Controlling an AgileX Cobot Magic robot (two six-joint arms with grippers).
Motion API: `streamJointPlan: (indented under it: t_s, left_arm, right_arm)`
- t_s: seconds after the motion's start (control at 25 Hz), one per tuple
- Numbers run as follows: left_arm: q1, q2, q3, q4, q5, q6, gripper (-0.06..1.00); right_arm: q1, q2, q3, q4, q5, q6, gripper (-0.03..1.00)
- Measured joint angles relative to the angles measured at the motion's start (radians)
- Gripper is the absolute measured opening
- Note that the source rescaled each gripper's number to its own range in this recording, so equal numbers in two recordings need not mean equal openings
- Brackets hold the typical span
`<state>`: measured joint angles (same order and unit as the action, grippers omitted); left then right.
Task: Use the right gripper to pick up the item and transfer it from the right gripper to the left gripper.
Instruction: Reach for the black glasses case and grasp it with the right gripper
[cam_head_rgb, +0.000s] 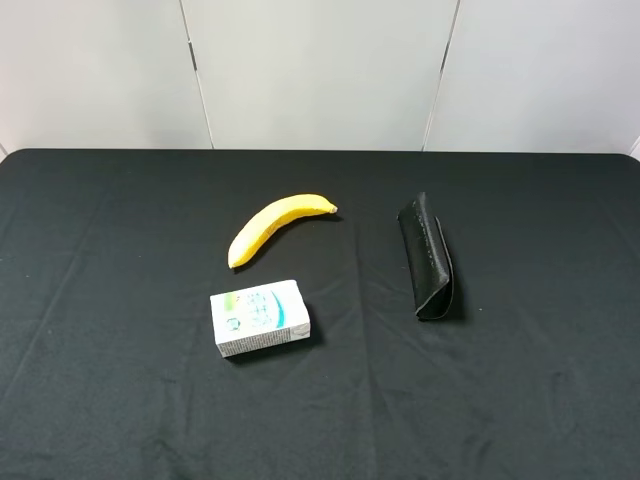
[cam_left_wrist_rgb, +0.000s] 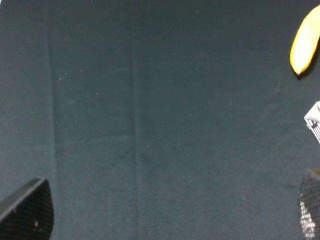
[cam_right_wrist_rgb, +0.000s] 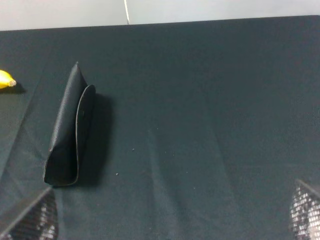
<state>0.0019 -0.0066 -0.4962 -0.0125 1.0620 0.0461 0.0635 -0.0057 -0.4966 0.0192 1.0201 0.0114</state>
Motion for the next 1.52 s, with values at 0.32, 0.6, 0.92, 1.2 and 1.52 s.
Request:
streamJointPlan:
  t_s: [0.32, 0.6, 0.92, 1.2, 1.52]
  left_arm:
    - [0.000, 0.000, 0.000, 0.000, 0.000, 0.000, 0.96]
    - [0.000, 0.000, 0.000, 0.000, 0.000, 0.000, 0.96]
    - [0.000, 0.000, 0.000, 0.000, 0.000, 0.000, 0.96]
    - [0.000, 0.000, 0.000, 0.000, 0.000, 0.000, 0.96]
    - [0.000, 0.000, 0.000, 0.000, 0.000, 0.000, 0.96]
  right_arm:
    - [0.000, 0.000, 0.000, 0.000, 0.000, 0.000, 1.00]
    - [0.000, 0.000, 0.000, 0.001, 0.000, 0.000, 1.00]
    - [0.000, 0.000, 0.000, 0.001, -0.001, 0.000, 1.00]
    - [0.000, 0.000, 0.000, 0.001, -0.001, 0.000, 1.00]
    - [0.000, 0.208, -0.089, 0.001, 0.000, 0.000, 1.00]
